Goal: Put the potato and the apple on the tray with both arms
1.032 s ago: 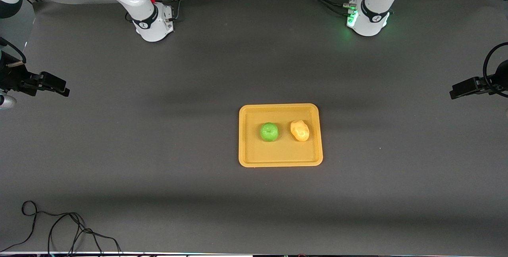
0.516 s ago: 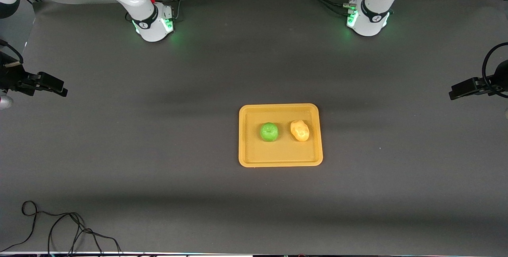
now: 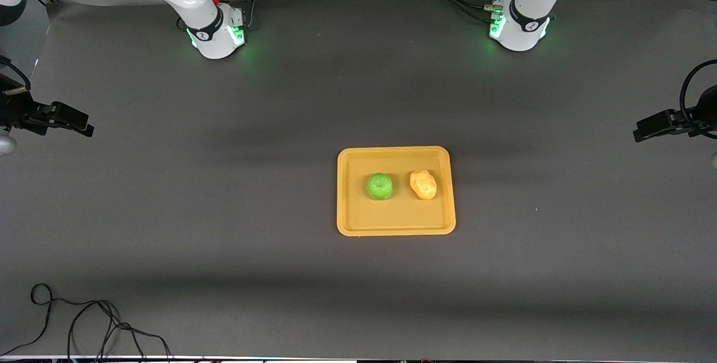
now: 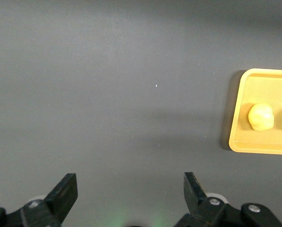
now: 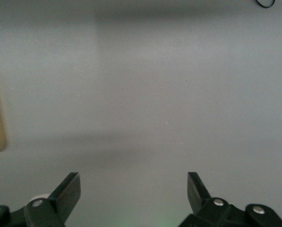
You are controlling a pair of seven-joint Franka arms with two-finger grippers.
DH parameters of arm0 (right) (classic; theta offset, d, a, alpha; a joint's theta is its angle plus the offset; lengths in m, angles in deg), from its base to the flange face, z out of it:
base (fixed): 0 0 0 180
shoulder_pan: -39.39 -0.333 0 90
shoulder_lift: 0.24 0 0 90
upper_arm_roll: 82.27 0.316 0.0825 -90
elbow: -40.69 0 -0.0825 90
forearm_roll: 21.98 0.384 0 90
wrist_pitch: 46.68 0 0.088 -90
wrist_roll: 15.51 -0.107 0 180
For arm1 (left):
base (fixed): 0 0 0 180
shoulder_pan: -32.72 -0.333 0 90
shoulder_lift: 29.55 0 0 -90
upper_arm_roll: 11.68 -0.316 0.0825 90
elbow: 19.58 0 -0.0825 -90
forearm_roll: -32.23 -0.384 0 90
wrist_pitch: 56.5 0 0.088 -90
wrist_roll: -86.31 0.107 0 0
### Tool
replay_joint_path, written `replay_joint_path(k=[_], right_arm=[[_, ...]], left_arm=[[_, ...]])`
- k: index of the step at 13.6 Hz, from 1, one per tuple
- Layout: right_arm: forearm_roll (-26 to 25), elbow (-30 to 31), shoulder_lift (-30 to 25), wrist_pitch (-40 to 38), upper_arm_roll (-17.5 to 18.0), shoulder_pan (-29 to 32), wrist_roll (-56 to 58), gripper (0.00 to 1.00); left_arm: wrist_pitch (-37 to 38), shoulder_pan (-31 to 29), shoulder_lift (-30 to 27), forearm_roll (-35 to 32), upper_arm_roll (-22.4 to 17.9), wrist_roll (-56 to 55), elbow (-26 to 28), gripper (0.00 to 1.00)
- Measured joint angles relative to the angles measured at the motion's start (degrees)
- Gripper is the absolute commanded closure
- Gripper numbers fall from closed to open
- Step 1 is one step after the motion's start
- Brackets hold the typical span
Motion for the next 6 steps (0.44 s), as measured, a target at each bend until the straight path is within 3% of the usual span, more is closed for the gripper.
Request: replay_joint_path(k=[6], right_arm=[[0.0,-0.02,0.0,0.0,0.0,0.0,-0.01,0.0]], left_arm=[[-0.01,0.09,0.0,0.01,0.02,0.0,0.0,0.01]])
